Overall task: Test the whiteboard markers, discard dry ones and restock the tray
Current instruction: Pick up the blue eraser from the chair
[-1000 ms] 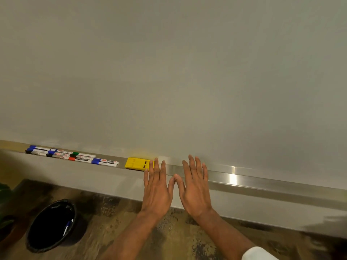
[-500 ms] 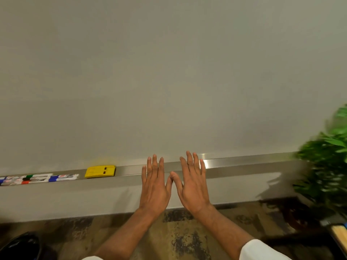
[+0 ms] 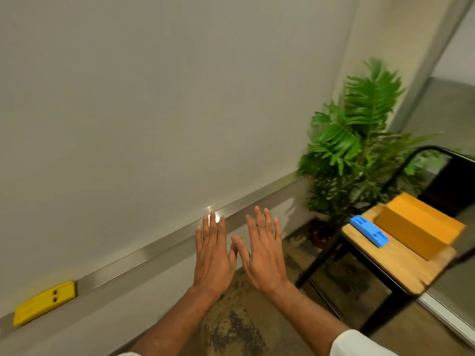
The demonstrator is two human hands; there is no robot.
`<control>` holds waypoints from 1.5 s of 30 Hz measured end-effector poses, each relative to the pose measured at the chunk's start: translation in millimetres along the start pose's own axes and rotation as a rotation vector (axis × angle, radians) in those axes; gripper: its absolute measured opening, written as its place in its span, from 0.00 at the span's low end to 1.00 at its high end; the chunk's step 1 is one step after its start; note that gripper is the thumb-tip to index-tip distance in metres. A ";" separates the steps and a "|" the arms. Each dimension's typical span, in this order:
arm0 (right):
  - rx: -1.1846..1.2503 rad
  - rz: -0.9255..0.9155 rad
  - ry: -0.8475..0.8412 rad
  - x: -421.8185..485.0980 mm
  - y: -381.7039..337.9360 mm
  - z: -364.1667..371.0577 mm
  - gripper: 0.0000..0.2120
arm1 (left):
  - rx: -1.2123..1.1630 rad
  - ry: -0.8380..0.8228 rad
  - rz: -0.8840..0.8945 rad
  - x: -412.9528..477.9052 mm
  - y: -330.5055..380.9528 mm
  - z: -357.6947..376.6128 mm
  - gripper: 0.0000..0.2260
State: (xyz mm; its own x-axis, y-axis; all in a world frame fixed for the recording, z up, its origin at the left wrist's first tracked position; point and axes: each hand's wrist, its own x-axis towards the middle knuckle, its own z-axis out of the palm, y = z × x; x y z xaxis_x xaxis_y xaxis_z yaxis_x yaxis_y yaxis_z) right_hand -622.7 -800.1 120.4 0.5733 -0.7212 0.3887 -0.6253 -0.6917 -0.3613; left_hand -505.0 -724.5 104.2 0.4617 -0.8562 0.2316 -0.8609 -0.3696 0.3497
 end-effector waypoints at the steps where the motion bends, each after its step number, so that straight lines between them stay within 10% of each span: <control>1: -0.015 0.025 0.015 -3.0 10.9 -6.6 0.31 | -0.002 -0.005 0.032 3.0 11.5 4.6 0.33; 25: -0.226 0.420 0.136 -47.8 316.9 -127.7 0.31 | -0.097 -0.124 0.407 91.2 300.5 156.1 0.33; 45: -0.226 0.758 0.033 -18.7 403.9 -77.7 0.32 | -0.114 -0.388 0.603 190.4 313.1 264.8 0.40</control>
State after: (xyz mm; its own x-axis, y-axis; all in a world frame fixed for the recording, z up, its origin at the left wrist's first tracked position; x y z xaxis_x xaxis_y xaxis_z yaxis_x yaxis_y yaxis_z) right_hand -927.1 -1063.2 33.0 -0.0658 -0.9890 0.1322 -0.9336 0.0142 -0.3581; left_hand -743.2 -1098.8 17.4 -0.2140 -0.9733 0.0829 -0.9042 0.2295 0.3603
